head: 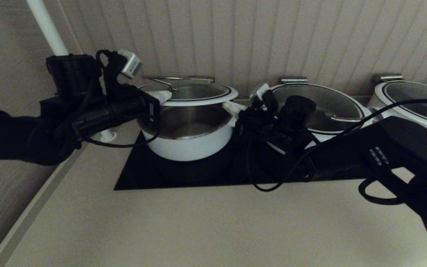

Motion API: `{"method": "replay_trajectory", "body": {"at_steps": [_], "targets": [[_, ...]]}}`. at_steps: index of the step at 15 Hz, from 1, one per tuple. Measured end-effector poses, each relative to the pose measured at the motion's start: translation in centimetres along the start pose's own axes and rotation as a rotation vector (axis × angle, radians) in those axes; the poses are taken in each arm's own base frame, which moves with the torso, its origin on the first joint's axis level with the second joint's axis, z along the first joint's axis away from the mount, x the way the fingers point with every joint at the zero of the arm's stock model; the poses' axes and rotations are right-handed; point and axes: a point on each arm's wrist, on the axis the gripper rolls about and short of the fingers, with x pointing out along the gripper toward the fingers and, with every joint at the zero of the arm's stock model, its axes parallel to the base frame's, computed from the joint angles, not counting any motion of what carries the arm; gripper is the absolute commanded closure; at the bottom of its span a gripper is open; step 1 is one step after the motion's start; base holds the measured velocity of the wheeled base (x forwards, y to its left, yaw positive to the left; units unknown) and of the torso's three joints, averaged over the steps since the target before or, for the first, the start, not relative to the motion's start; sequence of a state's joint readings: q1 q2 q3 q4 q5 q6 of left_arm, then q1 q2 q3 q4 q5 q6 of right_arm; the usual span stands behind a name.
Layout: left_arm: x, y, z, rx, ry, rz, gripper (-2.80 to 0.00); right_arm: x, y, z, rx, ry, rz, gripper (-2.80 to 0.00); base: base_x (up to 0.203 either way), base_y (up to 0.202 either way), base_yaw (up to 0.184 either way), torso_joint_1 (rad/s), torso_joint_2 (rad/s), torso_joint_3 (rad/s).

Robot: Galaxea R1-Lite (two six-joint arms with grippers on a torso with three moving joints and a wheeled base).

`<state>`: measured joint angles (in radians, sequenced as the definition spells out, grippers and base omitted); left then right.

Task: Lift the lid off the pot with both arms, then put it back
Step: Hold the pot lid with the right arm

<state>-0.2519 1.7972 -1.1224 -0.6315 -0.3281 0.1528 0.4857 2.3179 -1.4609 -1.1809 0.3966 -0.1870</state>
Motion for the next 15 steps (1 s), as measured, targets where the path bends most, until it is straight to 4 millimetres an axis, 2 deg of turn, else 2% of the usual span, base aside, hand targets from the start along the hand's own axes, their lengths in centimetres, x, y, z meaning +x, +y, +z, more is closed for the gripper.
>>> {"method": "replay_trajectory", "body": {"at_steps": [7, 15], "targets": [[-0.7, -0.1, 0.8, 0.006, -0.021, 0.005, 0.0, 0.0, -0.1, 0.0, -0.002, -0.002, -0.002, 0.0, 0.0, 0.0, 0.0, 0.0, 0.0, 0.0], [-2.5, -0.5, 1.5, 0.043, -0.029, 0.013, 0.0, -0.1, -0.2, 0.0, -0.005, -0.004, -0.006, 0.0, 0.0, 0.0, 0.0, 0.0, 0.0, 0.0]]}}
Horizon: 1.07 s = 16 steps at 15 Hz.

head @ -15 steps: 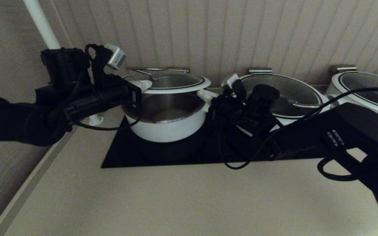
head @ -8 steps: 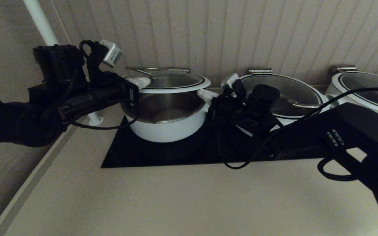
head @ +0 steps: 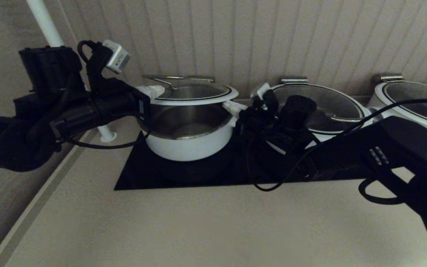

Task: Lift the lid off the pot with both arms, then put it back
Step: Hold the pot lid with the right arm, then open the pot lid completely

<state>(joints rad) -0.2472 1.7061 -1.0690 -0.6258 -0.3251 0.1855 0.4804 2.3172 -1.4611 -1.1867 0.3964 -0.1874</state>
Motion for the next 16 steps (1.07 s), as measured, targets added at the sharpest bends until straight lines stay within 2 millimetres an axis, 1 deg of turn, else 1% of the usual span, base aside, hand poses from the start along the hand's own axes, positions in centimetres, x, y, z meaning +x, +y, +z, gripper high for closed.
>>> {"method": "replay_trajectory", "body": {"at_steps": [1, 4, 7, 10, 16], "targets": [[-0.2, 0.1, 0.1, 0.002, -0.003, 0.006, 0.0, 0.0, 0.0, 0.0, 0.0, 0.001, 0.0, 0.0, 0.0, 0.0, 0.0, 0.0, 0.0, 0.0], [-1.2, 0.4, -0.3, -0.002, 0.015, 0.023, 0.0, 0.0, 0.0, 0.1, 0.001, 0.001, 0.0, 0.0, 0.0, 0.0, 0.0, 0.0, 0.0, 0.0], [-2.4, 0.0, -1.1, -0.011, 0.044, 0.025, 0.0, 0.1, -0.1, 0.2, -0.003, -0.006, -0.001, 0.0, 0.0, 0.0, 0.0, 0.0, 0.0, 0.0], [-3.6, -0.4, -1.4, -0.014, 0.056, 0.023, 0.0, 0.1, -0.2, 0.3, -0.003, -0.007, -0.003, 0.0, 0.0, 0.0, 0.0, 0.0, 0.0, 0.0], [-5.1, -1.1, -1.7, -0.02, 0.069, 0.019, 0.0, 0.5, -0.5, 0.6, -0.007, -0.013, -0.006, 0.0, 0.0, 0.0, 0.0, 0.0, 0.0, 0.0]]}}
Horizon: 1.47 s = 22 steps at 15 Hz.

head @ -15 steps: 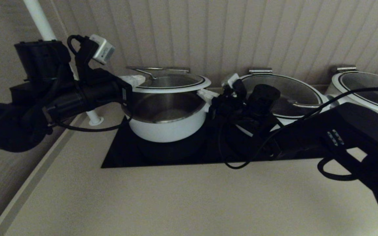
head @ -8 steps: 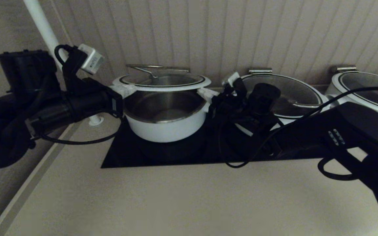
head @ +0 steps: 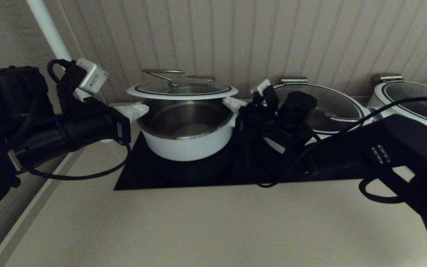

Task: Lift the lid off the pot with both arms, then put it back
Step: Open the pot lid completely

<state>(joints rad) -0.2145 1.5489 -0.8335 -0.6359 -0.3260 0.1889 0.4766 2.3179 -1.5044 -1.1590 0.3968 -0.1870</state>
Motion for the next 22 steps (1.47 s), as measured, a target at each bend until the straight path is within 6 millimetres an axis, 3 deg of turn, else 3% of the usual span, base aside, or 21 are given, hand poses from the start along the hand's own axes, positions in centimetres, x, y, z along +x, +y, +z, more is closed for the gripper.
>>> {"method": "replay_trajectory", "body": {"at_steps": [6, 22], "targets": [[0.0, -0.2, -1.0, -0.008, 0.032, -0.008, 0.0, 0.3, -0.4, 0.3, -0.01, -0.019, -0.007, 0.0, 0.0, 0.0, 0.0, 0.0, 0.0, 0.0], [6.3, 1.9, -1.0, -0.003, 0.015, -0.005, 0.0, 0.4, -0.5, 0.2, -0.01, -0.019, -0.007, 0.0, 0.0, 0.0, 0.0, 0.0, 0.0, 0.0]]}}
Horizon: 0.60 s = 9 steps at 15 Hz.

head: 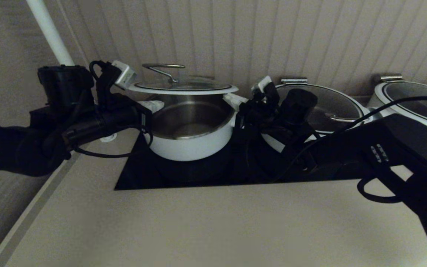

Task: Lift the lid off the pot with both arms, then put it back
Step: Open the pot lid completely

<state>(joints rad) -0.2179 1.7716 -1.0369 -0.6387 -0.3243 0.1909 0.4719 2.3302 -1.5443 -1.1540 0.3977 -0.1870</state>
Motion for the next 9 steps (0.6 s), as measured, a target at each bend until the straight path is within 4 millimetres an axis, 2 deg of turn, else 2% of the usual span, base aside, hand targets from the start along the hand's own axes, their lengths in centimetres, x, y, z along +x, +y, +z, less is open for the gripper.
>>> {"method": "replay_trajectory", "body": {"at_steps": [9], "targets": [[1.7, 0.7, 0.2, 0.005, -0.013, 0.035, 0.0, 0.0, 0.0, 0.0, -0.001, -0.001, -0.001, 0.0, 0.0, 0.0, 0.0, 0.0, 0.0, 0.0]]}}
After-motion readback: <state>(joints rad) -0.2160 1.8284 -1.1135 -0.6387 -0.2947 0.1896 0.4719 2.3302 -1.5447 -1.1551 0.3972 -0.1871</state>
